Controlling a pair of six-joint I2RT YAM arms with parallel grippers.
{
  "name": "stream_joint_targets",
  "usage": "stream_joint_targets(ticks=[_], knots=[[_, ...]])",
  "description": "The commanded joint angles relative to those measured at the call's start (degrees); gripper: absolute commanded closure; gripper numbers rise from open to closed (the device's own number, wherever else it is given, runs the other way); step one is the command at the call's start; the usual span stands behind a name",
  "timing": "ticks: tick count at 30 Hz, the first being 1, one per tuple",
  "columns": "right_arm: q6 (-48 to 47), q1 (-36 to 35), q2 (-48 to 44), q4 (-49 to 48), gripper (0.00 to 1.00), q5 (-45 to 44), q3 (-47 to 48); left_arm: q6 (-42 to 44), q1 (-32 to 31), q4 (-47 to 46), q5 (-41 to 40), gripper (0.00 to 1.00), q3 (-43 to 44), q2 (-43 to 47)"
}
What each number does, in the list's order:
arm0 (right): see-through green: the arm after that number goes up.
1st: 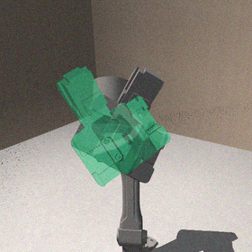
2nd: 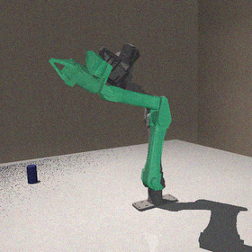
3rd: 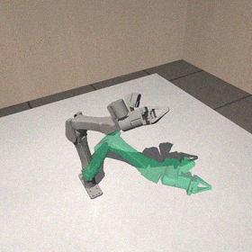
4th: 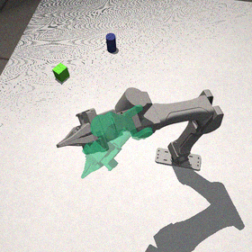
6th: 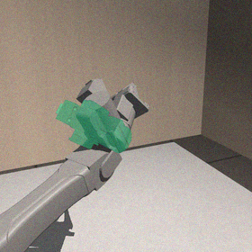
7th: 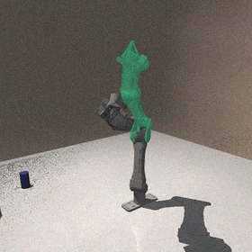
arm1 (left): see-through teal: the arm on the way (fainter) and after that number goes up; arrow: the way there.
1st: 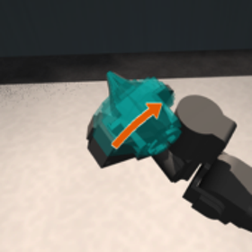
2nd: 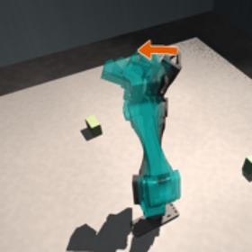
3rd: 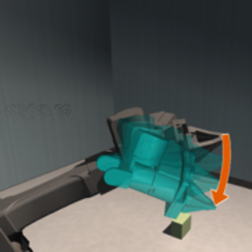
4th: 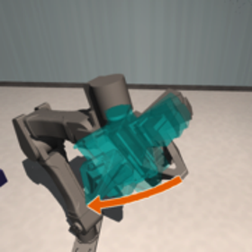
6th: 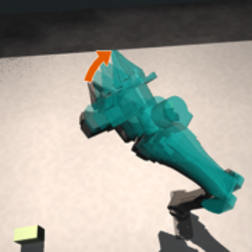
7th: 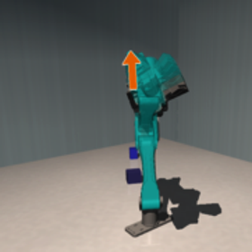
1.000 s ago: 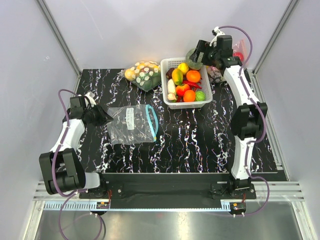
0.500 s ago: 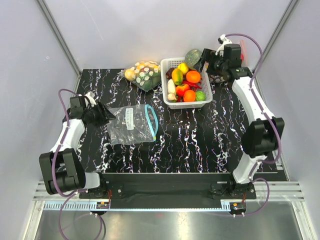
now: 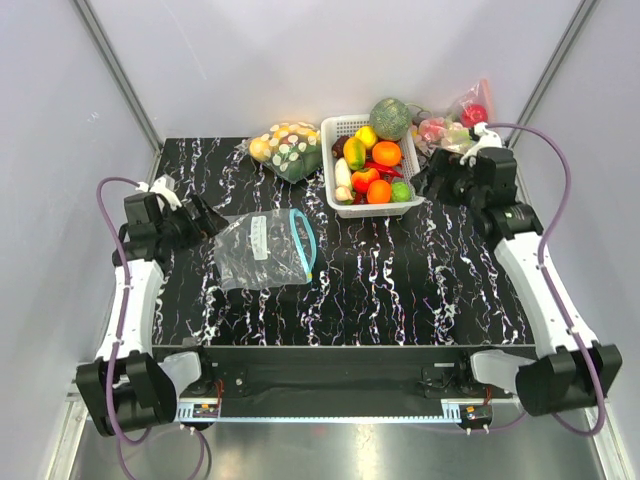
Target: Open the zip-top bag and remove the fake food
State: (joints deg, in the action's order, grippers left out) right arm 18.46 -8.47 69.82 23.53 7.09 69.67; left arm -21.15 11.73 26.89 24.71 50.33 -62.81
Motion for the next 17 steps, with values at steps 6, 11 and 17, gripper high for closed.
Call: stream_joint_targets(ticks=[6, 11, 17], knots=[[2.7, -0.1, -12.2, 5.1, 0.0, -5.2, -8.1, 1.0, 0.1, 4.3, -7.2, 0.01, 4.8, 5.2], [1.4, -0.1, -15.5, 6.5, 0.0, -5.6, -9.0, 2.2, 0.1, 8.1, -11.2, 0.01, 8.0, 6.5], [1.0, -0.1, -17.7, 7.3, 0.0, -5.2, -9.5, 2.4, 0.1, 9.7, -13.5, 0.01, 10.2, 7.6]])
